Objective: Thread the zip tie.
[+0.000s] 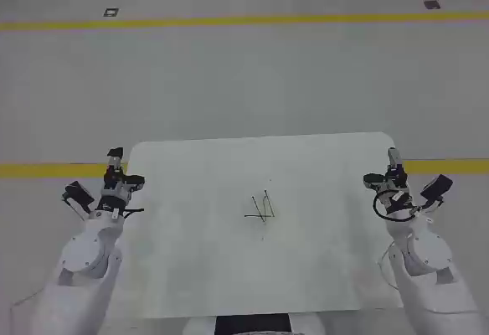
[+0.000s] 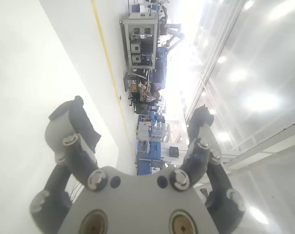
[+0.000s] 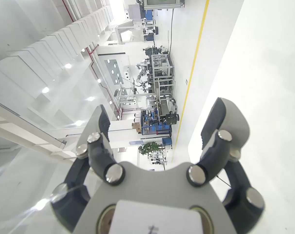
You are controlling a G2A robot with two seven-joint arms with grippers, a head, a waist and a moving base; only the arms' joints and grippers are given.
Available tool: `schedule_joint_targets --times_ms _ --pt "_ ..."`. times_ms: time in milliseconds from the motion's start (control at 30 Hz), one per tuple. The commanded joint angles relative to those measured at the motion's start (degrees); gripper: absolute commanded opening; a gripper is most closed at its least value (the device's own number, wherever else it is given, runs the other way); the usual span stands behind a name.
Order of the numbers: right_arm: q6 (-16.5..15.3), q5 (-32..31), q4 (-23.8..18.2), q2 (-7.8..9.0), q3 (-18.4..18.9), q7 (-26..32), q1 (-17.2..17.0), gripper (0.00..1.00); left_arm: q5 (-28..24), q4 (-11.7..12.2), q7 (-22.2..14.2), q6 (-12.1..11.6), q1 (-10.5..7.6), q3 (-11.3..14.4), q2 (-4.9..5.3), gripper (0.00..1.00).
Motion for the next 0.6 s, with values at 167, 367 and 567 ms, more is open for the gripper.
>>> schedule_joint_targets --times_ms 167,367,567 --pt "0.0 0.0 0.0 0.0 0.0 0.0 0.0 1.0 0.0 0.0 0.0 0.0 0.0 0.0 0.0 1.0" --pt "-6.69 -2.88 1.24 0.19 2.41 3.56 -1.39 1.0 7.44 -2.15 -3.75 1.08 -0.42 2.05 0.27 1.0" --pt "-13.58 -3.49 4.07 0.51 5.91 11.47 -4.12 1.0 18.71 -4.4 -9.67 2.26 -0.2 5.35 0.75 1.0"
